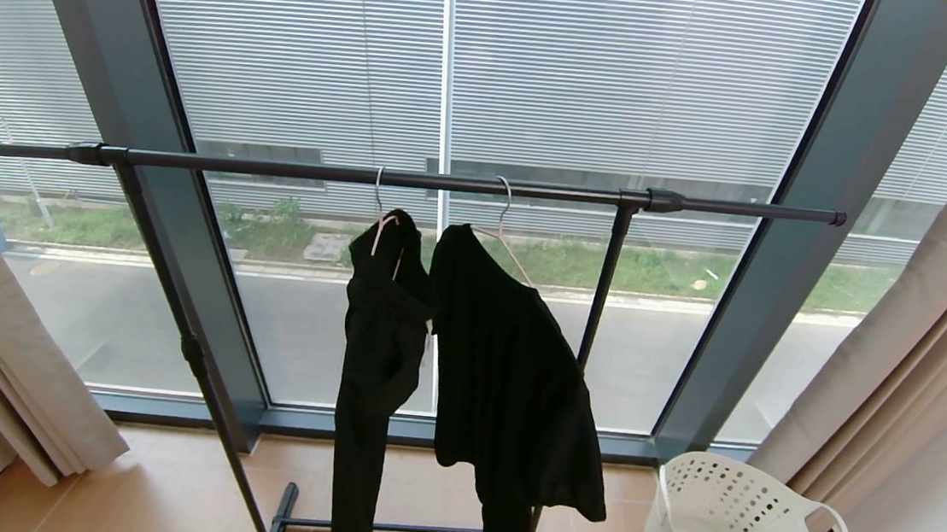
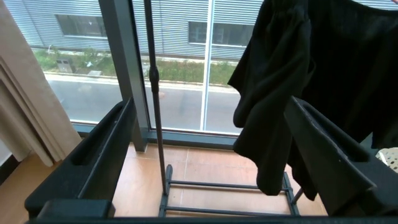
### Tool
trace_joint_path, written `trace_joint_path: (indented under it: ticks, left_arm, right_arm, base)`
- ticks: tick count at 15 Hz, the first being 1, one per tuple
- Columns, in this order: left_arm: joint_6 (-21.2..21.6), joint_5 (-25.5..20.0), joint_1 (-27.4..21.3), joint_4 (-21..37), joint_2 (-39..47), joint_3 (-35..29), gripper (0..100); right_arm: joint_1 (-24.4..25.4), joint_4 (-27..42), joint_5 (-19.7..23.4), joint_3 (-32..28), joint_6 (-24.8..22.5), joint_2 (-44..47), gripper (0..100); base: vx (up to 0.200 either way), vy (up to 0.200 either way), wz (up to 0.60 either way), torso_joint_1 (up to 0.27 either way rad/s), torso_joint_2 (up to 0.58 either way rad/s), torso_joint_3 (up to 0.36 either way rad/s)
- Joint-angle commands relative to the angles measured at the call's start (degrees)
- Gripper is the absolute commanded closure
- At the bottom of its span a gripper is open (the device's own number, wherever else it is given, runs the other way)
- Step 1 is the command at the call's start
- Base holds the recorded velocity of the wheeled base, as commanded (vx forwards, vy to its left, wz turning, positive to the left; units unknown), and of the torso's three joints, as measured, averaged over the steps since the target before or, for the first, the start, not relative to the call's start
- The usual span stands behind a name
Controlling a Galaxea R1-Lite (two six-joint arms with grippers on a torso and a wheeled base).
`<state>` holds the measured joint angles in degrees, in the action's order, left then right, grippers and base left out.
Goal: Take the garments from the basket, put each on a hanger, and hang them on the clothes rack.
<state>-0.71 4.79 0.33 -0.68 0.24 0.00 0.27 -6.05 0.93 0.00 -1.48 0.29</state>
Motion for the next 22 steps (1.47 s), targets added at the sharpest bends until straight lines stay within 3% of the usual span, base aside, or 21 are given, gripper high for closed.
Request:
trace_joint_path:
  ticks: [1,22]
  left_arm:
    - [-0.1,0.0,0.0,0.0,0.1,0.0,0]
    - [-0.1,0.0,0.0,0.0,0.1,0.0,0]
  right_arm:
    - [0.0,0.0,0.0,0.0,-0.1,0.1,0]
    - [0.0,0.0,0.1,0.0,0.1,0.1,0]
  base:
    - [0.0,0.0,0.0,0.0,0.0,0.0]
    - [0.0,0.0,0.0,0.0,0.0,0.0]
